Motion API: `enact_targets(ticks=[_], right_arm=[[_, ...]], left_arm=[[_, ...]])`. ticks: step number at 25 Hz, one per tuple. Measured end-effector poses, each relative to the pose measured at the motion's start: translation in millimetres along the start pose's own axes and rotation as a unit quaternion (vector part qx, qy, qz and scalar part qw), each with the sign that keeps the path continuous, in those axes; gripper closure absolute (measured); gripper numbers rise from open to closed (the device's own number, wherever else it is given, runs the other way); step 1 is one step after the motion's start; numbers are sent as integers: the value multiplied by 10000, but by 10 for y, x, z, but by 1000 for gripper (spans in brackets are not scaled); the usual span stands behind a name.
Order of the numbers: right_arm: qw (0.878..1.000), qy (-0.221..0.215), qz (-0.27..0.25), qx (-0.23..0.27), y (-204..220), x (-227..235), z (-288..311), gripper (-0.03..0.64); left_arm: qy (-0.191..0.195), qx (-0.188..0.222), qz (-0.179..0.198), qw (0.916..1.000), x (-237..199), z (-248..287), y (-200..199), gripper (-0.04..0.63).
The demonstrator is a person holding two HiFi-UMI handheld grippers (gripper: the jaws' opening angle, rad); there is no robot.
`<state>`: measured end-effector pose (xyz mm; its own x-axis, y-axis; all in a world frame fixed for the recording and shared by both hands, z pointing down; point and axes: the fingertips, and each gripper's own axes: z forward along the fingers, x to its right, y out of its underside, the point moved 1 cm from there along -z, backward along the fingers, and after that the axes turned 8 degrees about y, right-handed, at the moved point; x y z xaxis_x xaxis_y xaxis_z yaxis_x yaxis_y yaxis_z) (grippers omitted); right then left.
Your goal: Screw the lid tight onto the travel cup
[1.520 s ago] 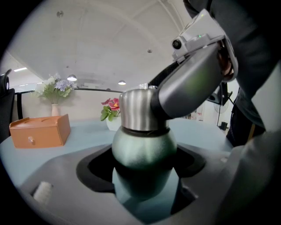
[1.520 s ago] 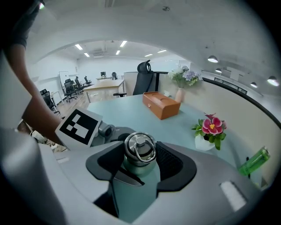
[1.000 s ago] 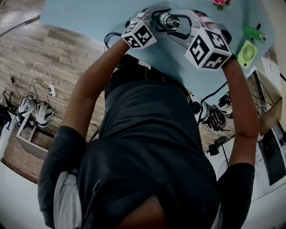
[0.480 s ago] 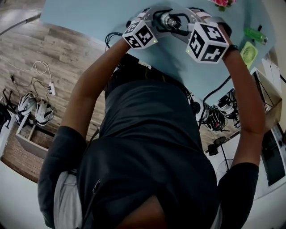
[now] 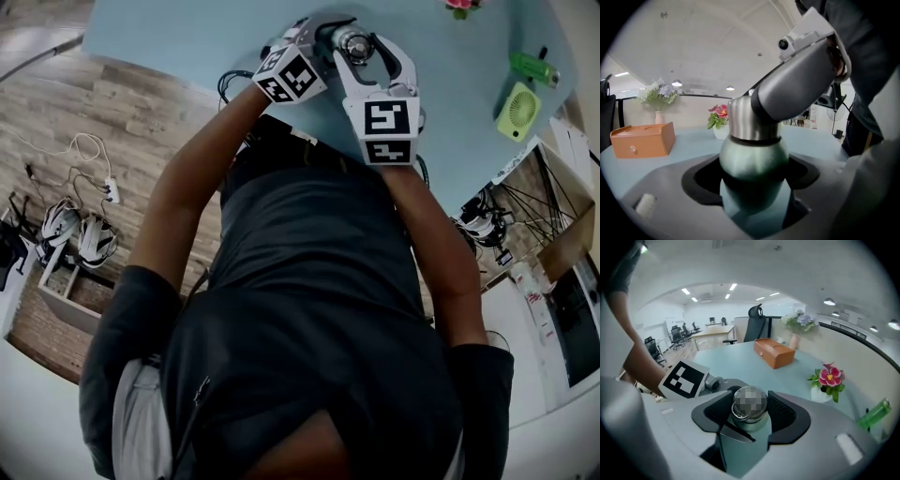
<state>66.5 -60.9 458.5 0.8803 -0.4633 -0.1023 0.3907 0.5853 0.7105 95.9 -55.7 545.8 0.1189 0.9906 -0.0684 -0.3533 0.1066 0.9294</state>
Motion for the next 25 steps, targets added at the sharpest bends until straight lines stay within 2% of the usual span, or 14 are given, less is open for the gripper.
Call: enact_targets(ticks=[2,16,18,20,22,23,24,25], right_arm=[[9998,115,128,29,1,4,-2,382],[10000,67,-10,13,0,-9,8,382],[9999,-80,-83,-85,12,-19,2,380],[9978,-495,-377,-246,8,-30,-13,380],[9877,-1119,-1051,-282,-54,-36,-48,359],[9768,-1482,-1524,-279,-82,-41,-70,359],[9605,-1853,-2055,-293,-92,-44,-91,357],[9390,-2208,-2617,-336,-77,-44,-108,357]], left_arm=[[0,-3,-4,10000,-1,-2,0,166],[0,-4,-9,10000,-6,-13,4,166],[1,-5,-14,10000,-1,-13,1,166],[10,-3,-21,10000,1,-2,-1,166],[28,0,-23,10000,-12,24,2,166],[38,3,-22,10000,-18,37,5,165],[46,4,-24,10000,-20,46,9,166],[51,4,-25,10000,-18,47,13,166]])
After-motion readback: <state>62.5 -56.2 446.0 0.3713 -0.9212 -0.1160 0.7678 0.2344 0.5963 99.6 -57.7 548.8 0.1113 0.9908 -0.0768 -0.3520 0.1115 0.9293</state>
